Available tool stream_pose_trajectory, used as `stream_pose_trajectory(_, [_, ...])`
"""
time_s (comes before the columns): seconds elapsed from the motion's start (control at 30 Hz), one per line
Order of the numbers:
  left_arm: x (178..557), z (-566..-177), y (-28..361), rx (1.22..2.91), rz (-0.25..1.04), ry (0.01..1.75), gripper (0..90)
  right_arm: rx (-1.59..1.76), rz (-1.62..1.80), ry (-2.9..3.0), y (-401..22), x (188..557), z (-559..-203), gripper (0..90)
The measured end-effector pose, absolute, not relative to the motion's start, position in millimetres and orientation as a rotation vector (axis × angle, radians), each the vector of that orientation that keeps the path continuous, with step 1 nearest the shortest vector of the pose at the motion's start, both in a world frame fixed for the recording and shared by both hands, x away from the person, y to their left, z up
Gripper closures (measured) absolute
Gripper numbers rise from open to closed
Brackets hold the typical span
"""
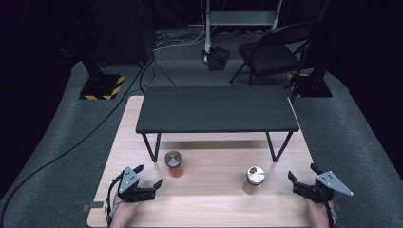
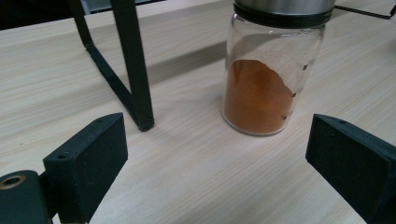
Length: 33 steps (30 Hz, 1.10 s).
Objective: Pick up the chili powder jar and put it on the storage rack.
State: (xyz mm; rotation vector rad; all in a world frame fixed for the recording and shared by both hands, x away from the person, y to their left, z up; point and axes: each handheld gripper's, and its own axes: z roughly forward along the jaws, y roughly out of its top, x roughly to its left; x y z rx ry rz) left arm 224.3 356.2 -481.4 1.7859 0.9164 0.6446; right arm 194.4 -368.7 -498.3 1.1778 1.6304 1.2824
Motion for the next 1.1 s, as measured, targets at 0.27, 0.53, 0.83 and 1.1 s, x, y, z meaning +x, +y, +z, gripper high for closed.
stream_pose_trajectory(0.27, [226, -481, 351, 1.793, 0.625, 0.904, 5.5, 1.180, 1.284, 1.630, -369, 194, -498, 3.4])
stream_pose_trajectory(0.53, [232, -479, 342, 1.823, 0.625, 0.875, 5.4, 1.180, 1.284, 1.631, -369, 194, -498, 3.4])
stream_pose_trajectory(0.83, [236, -479, 334, 1.830, 0.621, 0.867, 5.4, 1.180, 1.282, 1.634, -368, 195, -498, 3.5])
stream_pose_trajectory(1.1, [238, -479, 332, 1.824, 0.620, 0.874, 5.4, 1.177, 1.282, 1.638, -368, 195, -498, 3.5])
